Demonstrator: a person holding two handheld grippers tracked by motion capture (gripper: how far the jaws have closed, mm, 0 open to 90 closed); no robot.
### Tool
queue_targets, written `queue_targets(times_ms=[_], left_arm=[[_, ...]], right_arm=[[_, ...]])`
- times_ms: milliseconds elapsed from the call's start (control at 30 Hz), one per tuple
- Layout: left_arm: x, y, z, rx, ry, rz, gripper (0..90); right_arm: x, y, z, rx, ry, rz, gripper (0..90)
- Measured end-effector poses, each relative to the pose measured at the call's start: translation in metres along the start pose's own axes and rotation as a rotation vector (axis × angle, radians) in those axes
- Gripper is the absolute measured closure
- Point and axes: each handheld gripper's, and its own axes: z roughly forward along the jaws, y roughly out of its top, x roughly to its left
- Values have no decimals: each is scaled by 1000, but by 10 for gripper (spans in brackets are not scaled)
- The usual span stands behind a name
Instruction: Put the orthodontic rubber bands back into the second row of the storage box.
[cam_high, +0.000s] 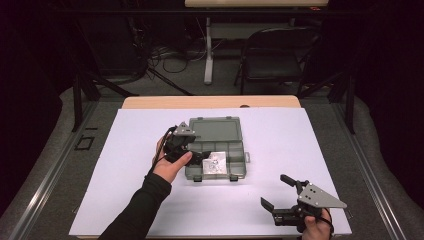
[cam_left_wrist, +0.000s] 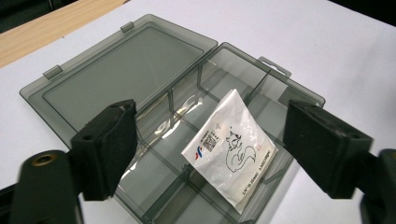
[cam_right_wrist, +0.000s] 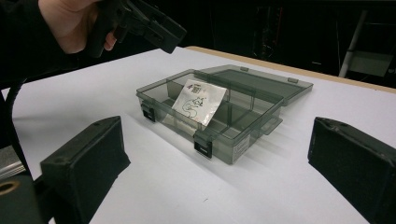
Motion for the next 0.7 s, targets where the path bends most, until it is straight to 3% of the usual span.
queue_targets(times_ms=[367, 700], left_arm=[[-2, -2, -8, -37, -13, -9, 131], [-2, -5, -23, -84, 5, -2, 131]], right_arm=[[-1, 0, -2, 24, 2, -2, 34], [-1, 0, -1, 11, 0, 0, 34]])
